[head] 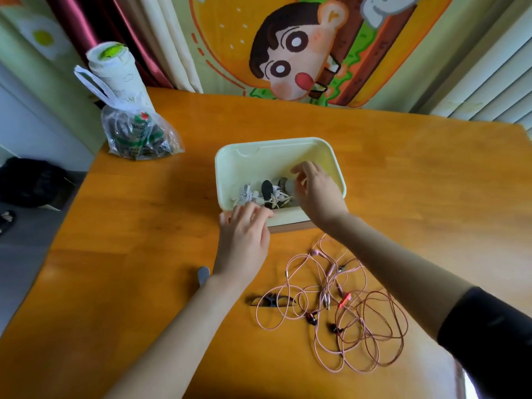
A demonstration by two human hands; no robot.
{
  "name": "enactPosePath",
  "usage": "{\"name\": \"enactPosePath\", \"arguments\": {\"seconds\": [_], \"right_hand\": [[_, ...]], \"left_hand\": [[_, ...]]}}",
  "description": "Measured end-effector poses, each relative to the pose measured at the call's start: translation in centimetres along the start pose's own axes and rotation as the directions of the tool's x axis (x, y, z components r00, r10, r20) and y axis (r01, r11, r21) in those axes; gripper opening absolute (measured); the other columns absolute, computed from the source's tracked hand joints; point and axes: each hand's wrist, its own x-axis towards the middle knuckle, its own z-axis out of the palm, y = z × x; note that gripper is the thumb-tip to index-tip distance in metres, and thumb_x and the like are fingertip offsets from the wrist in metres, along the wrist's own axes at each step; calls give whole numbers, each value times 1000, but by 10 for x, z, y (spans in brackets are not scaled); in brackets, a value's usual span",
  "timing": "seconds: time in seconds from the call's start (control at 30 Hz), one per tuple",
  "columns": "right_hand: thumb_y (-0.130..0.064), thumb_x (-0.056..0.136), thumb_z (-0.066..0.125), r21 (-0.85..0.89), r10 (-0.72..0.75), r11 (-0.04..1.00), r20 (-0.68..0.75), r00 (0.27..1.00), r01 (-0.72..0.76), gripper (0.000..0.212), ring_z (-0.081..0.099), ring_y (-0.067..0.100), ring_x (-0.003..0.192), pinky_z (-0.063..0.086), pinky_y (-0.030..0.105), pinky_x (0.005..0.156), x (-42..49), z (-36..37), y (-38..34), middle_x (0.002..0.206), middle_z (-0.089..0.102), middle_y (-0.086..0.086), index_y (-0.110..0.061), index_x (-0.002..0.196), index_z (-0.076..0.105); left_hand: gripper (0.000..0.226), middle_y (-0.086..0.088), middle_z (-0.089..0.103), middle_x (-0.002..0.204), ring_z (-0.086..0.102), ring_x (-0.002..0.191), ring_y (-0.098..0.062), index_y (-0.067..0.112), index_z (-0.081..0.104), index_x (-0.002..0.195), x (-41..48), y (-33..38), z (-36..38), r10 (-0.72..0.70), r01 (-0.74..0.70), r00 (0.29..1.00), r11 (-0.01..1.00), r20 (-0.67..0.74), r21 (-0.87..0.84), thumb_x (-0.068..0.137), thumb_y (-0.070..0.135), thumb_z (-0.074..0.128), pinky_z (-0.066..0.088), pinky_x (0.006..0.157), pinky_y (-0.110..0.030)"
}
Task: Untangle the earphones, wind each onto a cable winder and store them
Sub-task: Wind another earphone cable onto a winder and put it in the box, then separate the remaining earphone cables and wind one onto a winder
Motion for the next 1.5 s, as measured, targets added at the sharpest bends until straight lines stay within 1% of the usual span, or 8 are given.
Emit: {"name": "enactPosePath", "arguments": {"seconds": [0.13, 0.27, 0.4, 0.73, 0.87, 1.0, 1.23, 1.5], "right_hand": [[-8, 91, 55, 22, -176, 984, -21, 984, 176, 13, 60, 23, 73, 49, 35, 54, -67, 0, 11, 98, 59, 8, -6, 103, 57], [-14, 95, 50, -136, 125, 987, 330, 936, -84, 36, 55, 25, 109, 50, 36, 88, -109, 22, 48, 127, 51, 9, -9, 130, 46], [-20, 95, 52, -204, 291, 955, 497, 818, -216, 47, 42, 25, 127, 36, 33, 107, -127, 34, 62, 137, 45, 8, -10, 139, 39], [-15, 96, 52, 74, 232, 960, 329, 915, -270, 16, 64, 18, 80, 50, 23, 69, -140, 14, 51, 94, 69, 6, -6, 99, 66], [-13, 95, 53, 153, 114, 975, 282, 953, -162, 14, 60, 13, 70, 46, 19, 64, -137, -7, 32, 80, 64, 1, -6, 94, 64], [-11, 95, 53, 197, 65, 976, 133, 989, -91, 11, 55, 14, 63, 42, 18, 59, -130, -27, 16, 74, 57, -5, -6, 93, 62], [-16, 93, 57, 1, 63, 998, 365, 929, -68, 15, 63, 21, 89, 49, 27, 80, -135, -56, 37, 100, 68, 7, -7, 103, 64], [-25, 97, 51, -36, 179, 984, 260, 949, -176, 17, 66, 17, 83, 53, 32, 77, -139, -80, 37, 89, 70, 1, -12, 104, 61]], "left_hand": [[13, 0, 60, 94, 59, 86, -22, 14, 64, 95, -32, 9, 14, 21, -4, 979, 996, 202, -86, 84, 7, 66, 46, 75, -35], [23, 6, 51, 116, 54, 100, -15, 21, 54, 117, -64, 10, 40, -132, 187, 827, 981, 546, -46, 97, 32, 51, 49, 79, -27], [36, 5, 51, 126, 50, 115, -16, 21, 50, 127, -81, 10, 58, -166, 176, 730, 983, 663, 52, 96, 39, 52, 45, 91, -29], [23, 0, 56, 120, 55, 108, -19, 19, 58, 117, -84, 1, 55, -256, 228, 749, 966, 612, 125, 99, 26, 46, 44, 84, -28], [40, 7, 50, 130, 46, 123, -11, 21, 47, 134, -69, 14, 44, -207, 449, 785, 840, 584, -305, 95, 21, 55, 39, 101, -26], [11, 8, 64, 79, 58, 79, -13, 19, 60, 93, -48, 43, 26, -172, 499, 839, 621, 516, -604, 98, 19, 51, 45, 74, -31], [32, 20, 52, 52, 48, 52, 4, 18, 54, 74, -12, 60, -18, -127, 323, 939, 647, 320, -691, 102, 10, 39, 35, 49, -9], [27, 10, 58, 73, 46, 56, 3, 10, 59, 83, -7, 67, -32, -196, 259, 966, 698, 169, -668, 101, 12, 40, 33, 52, -9]]}}
